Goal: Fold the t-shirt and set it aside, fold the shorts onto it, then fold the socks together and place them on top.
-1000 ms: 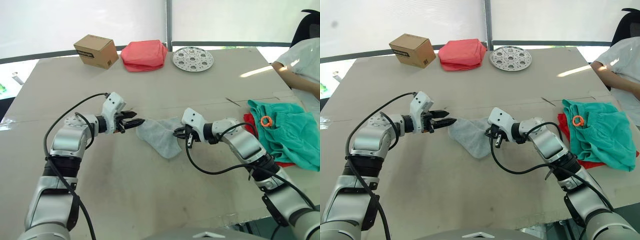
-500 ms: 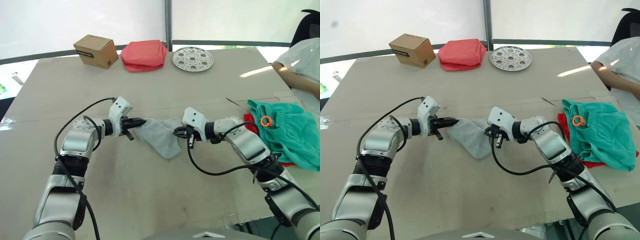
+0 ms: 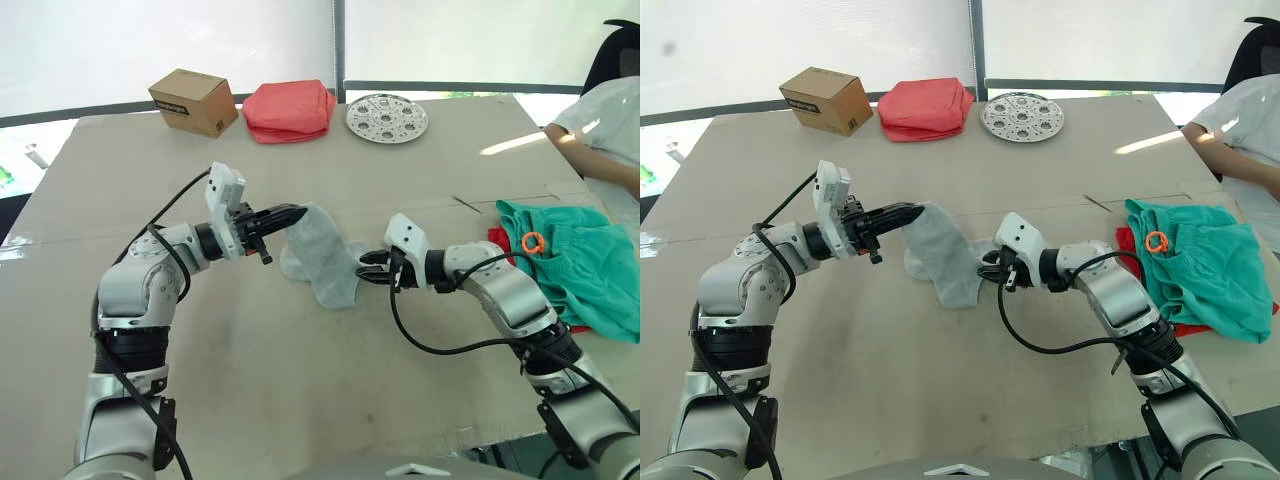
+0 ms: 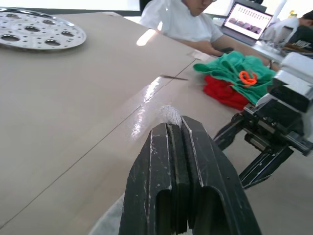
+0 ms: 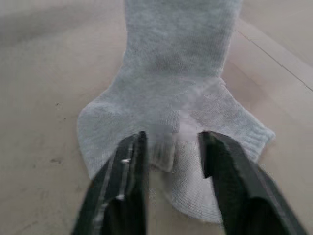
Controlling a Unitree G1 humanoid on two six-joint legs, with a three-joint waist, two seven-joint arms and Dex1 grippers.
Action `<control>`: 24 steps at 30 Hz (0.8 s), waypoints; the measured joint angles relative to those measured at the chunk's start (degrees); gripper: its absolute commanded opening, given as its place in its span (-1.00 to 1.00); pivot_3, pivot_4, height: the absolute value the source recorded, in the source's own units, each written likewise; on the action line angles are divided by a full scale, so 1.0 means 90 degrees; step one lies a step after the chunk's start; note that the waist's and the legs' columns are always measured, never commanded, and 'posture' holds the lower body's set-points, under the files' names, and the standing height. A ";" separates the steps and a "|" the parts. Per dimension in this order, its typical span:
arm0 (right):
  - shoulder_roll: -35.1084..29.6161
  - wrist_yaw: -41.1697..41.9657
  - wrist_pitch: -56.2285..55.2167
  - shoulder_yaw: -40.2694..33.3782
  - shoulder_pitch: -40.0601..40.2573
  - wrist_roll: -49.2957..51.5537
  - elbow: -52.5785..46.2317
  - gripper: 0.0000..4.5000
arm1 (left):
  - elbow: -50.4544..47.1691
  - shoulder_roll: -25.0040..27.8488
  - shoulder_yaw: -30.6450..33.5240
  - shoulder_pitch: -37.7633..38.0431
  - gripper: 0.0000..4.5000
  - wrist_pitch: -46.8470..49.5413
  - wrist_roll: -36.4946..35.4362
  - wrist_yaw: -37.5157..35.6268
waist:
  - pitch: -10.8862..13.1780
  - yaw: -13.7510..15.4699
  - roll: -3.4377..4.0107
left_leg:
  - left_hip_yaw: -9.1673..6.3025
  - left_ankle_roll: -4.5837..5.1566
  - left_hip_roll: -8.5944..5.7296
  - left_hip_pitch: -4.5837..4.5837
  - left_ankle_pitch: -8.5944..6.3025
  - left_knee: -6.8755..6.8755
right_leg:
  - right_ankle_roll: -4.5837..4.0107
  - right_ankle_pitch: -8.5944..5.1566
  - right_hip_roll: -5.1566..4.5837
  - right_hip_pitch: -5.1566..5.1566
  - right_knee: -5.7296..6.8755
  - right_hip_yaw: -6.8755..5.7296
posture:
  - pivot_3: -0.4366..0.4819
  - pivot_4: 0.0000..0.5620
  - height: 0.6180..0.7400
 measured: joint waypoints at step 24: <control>-0.0086 0.0222 0.1388 -0.0224 -0.0488 0.1000 -0.0263 -0.98 | -0.0055 0.0193 0.0395 0.0689 -1.00 -0.0147 -0.0587 -0.0405 | 0.0007 -0.0005 0.0006 | 0.0001 -0.0001 0.0005 0.0000 0.0000 -0.0004 | -0.0024 -0.0013 0.0002 -0.0001 -0.0004 0.0005 | -0.05 -0.47 1.00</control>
